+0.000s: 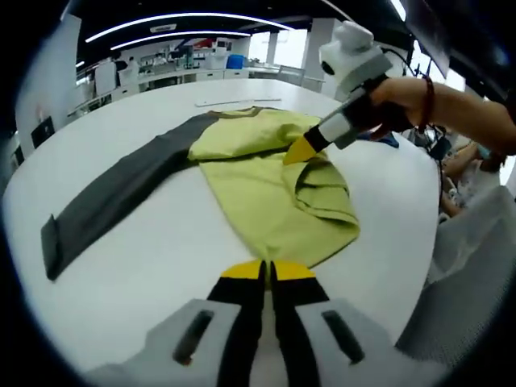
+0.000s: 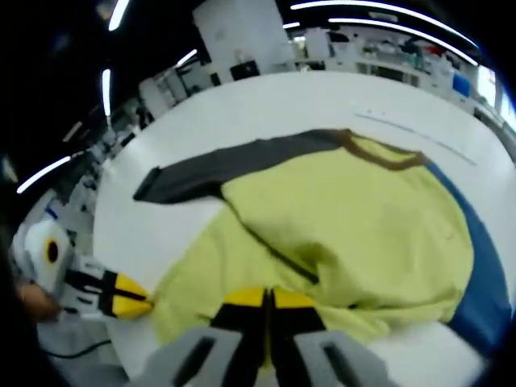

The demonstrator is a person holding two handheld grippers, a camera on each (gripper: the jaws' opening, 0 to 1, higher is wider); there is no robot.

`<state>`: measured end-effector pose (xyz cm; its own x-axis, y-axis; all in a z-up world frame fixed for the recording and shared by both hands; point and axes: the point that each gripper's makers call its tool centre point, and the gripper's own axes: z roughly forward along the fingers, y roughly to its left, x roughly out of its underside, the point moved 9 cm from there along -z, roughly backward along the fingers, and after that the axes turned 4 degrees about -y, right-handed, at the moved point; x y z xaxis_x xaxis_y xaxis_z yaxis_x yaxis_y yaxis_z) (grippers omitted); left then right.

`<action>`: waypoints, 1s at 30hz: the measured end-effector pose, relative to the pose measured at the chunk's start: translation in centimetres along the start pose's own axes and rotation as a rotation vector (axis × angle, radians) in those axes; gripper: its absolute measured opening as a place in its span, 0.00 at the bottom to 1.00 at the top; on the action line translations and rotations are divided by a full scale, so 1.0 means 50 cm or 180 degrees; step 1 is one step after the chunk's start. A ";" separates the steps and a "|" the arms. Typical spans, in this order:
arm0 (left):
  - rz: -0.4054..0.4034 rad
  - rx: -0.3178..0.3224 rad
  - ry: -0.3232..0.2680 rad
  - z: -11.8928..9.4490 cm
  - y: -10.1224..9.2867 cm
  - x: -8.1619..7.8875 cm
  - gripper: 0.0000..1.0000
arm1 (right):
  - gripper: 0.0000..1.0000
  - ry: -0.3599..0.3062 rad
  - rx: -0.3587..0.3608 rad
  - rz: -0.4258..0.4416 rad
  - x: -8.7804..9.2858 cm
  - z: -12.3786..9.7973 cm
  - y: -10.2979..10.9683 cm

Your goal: Fold the garment on the visible template until the final outline fits inside the template.

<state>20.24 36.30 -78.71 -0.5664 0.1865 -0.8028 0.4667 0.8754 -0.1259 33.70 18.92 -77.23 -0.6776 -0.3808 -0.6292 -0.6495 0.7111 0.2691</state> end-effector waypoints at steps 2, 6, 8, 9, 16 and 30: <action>0.0004 -0.0002 -0.0001 0.000 0.000 0.000 0.00 | 0.00 -0.0032 -0.0105 -0.0069 -0.001 -0.005 -0.002; 0.0024 -0.0002 -0.0002 0.000 0.001 -0.001 0.00 | 0.16 -0.0290 -0.0254 0.0216 -0.015 -0.023 0.006; 0.0021 -0.0003 -0.0002 0.000 0.001 -0.001 0.00 | 0.19 -0.0308 -0.0250 0.0171 -0.020 -0.039 0.010; 0.0020 -0.0004 -0.0002 0.000 0.002 -0.001 0.00 | 0.19 -0.0319 -0.0264 0.0160 -0.023 -0.043 0.011; 0.0057 -0.0010 0.0003 -0.001 0.001 -0.003 0.00 | 0.30 -0.0243 -0.0254 0.0013 -0.003 -0.089 0.017; 0.0118 -0.0021 0.0009 0.000 0.003 -0.001 0.00 | 0.25 -0.0140 -0.0341 0.0093 0.080 -0.131 0.023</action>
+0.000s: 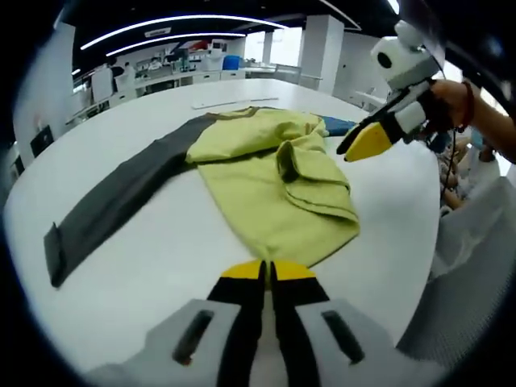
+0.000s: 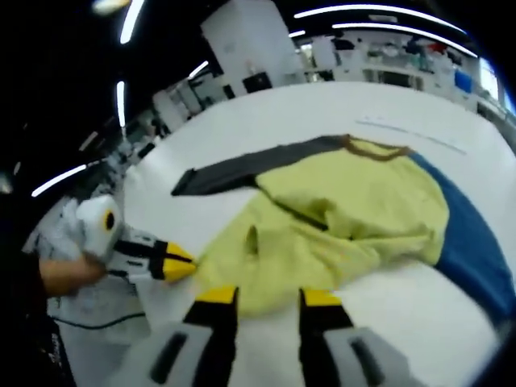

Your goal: Fold the garment on the visible template until the final outline fits inside the template.

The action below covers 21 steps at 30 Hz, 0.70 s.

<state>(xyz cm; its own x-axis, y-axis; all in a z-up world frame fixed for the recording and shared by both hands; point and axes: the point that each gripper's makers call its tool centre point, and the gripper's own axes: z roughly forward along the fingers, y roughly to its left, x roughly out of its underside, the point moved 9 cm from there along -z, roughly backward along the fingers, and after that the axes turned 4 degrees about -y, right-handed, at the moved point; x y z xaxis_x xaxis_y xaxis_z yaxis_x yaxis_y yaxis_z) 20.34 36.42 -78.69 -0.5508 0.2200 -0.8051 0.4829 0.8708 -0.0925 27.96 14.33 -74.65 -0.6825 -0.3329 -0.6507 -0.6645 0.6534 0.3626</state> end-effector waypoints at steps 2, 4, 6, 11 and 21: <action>0.0004 -0.0003 0.0001 0.000 -0.002 -0.001 0.00 | 0.25 0.0029 -0.0002 0.0002 0.007 0.002 0.001; 0.0007 -0.0005 0.0001 0.000 -0.001 0.000 0.00 | 0.24 0.0043 -0.0010 0.0032 0.015 0.007 0.001; 0.0007 -0.0006 0.0000 0.000 -0.001 0.000 0.00 | 0.22 0.0053 -0.0029 0.0061 0.022 0.010 0.003; 0.0008 -0.0009 -0.0001 0.001 -0.002 0.000 0.00 | 0.19 0.0087 0.0009 0.0063 0.038 0.020 0.005; 0.0041 0.0002 0.0004 0.001 -0.003 -0.002 0.00 | 0.07 0.0042 -0.0002 0.0069 0.049 0.039 0.009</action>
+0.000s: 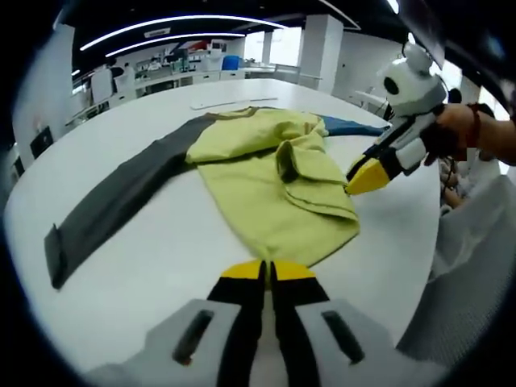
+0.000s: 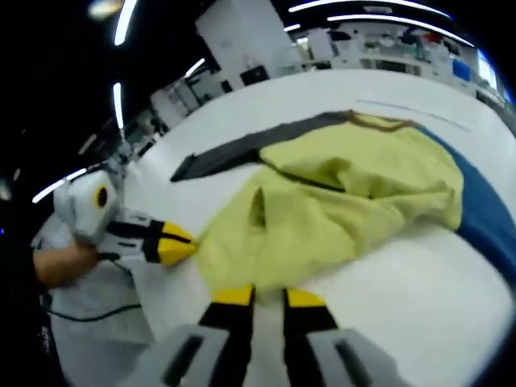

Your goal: Fold the garment on the visible template until the final outline fits inside the template.

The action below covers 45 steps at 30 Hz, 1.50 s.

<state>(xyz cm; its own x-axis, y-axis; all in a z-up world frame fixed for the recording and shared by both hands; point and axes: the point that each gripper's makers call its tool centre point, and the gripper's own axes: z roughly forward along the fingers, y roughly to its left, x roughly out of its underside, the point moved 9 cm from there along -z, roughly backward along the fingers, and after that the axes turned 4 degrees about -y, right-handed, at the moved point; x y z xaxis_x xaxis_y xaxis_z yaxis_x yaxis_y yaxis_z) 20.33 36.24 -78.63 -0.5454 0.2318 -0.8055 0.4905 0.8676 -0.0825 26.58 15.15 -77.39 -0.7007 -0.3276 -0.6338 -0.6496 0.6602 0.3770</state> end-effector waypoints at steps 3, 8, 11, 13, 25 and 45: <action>-0.0021 0.0003 0.0007 0.000 0.000 -0.001 0.00 | 0.01 0.0003 -0.0031 -0.0010 0.003 -0.004 0.003; -0.0058 0.0004 0.0025 -0.004 0.006 -0.002 0.00 | 0.00 -0.0017 -0.0035 0.0044 0.008 -0.020 -0.007; -0.0073 -0.0010 0.0025 -0.007 0.014 -0.001 0.00 | 0.00 -0.0045 -0.0034 0.0058 0.011 -0.033 -0.019; -0.0094 -0.0014 0.0012 -0.011 0.012 -0.005 0.00 | 0.00 -0.0075 -0.0027 0.0069 0.013 -0.046 -0.024; -0.0240 -0.0027 -0.0006 -0.047 0.000 -0.026 0.00 | 0.00 -0.0134 0.0141 0.0128 0.040 -0.136 -0.066; -0.0262 -0.0024 0.0187 -0.122 -0.007 -0.017 0.00 | 0.00 -0.0210 0.0432 0.0159 0.085 -0.249 -0.111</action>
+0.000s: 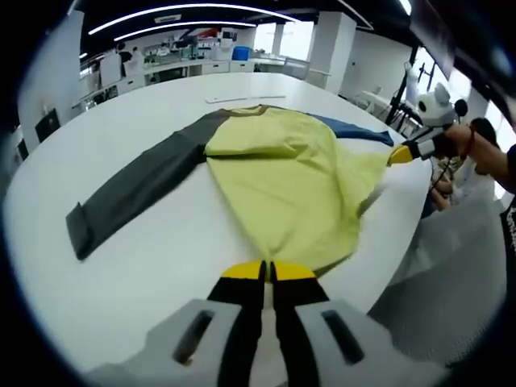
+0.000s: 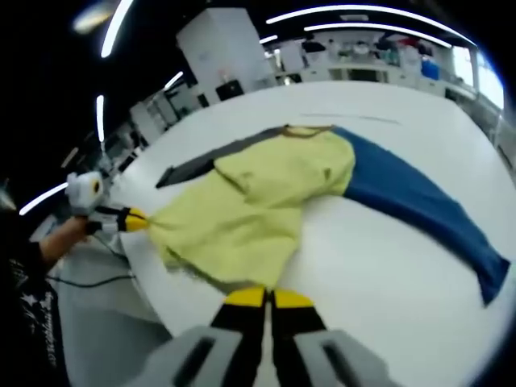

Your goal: Fold the garment on the visible template until the final outline fits inside the template.

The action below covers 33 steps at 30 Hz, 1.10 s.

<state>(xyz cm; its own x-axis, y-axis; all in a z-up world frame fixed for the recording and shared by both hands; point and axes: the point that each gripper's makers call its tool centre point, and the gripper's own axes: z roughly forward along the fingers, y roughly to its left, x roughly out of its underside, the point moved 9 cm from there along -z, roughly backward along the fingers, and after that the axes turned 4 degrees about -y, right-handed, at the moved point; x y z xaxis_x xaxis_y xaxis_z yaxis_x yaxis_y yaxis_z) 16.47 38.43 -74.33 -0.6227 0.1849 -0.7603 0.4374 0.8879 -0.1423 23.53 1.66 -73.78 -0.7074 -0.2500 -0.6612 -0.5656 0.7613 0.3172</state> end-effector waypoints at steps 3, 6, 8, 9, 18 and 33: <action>-0.0013 -0.0012 0.0029 -0.007 0.001 0.005 0.00 | 0.00 -0.0015 0.0051 0.0050 0.004 -0.012 -0.016; -0.0043 -0.0007 0.0037 -0.012 -0.004 0.006 0.00 | 0.00 -0.0031 0.0079 0.0089 0.011 -0.024 -0.019; -0.0050 0.0008 0.0048 -0.016 -0.006 0.008 0.00 | 0.00 -0.0048 0.0100 0.0122 0.015 -0.032 -0.023; -0.0052 0.0010 0.0051 -0.017 -0.006 0.008 0.00 | 0.00 -0.0053 0.0105 0.0128 0.016 -0.035 -0.024; -0.0074 0.0017 0.0124 -0.034 -0.015 0.018 0.00 | 0.00 -0.0059 0.0180 0.0168 0.033 -0.066 -0.019; -0.0088 -0.0064 0.0193 -0.060 -0.019 0.033 0.00 | 0.00 0.0051 0.0284 0.0032 0.073 -0.092 0.012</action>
<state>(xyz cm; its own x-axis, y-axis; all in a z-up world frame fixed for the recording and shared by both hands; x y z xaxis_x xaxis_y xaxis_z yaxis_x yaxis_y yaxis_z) 13.10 39.15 -73.56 -0.6727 0.1849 -0.7164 0.4068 0.9012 -0.1494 18.67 -1.56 -72.88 -0.7200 -0.2511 -0.6469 -0.5188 0.8140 0.2615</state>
